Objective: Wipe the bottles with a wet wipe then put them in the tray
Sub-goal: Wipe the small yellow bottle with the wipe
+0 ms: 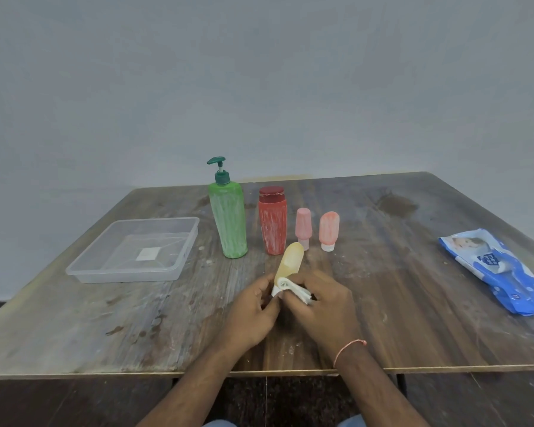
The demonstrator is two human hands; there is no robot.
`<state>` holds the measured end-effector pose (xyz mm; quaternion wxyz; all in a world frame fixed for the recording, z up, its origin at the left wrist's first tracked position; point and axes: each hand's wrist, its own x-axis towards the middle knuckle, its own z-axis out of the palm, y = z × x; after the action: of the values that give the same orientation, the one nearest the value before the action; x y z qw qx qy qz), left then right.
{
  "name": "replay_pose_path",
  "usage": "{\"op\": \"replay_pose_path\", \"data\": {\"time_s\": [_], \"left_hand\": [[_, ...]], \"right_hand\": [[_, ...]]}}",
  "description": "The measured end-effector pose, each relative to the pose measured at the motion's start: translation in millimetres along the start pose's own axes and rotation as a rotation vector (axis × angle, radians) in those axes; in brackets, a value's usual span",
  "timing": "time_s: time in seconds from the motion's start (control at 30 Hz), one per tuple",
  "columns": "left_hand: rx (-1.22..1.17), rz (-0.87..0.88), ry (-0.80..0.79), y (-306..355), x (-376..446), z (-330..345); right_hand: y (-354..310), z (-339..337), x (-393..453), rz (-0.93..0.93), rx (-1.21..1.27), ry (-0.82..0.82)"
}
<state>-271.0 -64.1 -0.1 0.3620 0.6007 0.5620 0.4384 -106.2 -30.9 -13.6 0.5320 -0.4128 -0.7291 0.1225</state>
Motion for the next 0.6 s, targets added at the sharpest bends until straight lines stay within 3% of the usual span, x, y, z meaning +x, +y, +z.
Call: {"op": "replay_pose_path", "data": {"time_s": [0.23, 0.47, 0.6], "left_hand": [[-0.048, -0.094, -0.005, -6, 0, -5], [-0.048, -0.106, -0.022, -12, 0, -4], [0.064, -0.081, -0.035, -3, -6, -2]], "right_hand": [[4, 1, 2, 0.066, -0.019, 0.127], [4, 2, 2, 0.025, 0.065, 0.024], [4, 0, 4, 0.121, 0.036, 0.114]]}}
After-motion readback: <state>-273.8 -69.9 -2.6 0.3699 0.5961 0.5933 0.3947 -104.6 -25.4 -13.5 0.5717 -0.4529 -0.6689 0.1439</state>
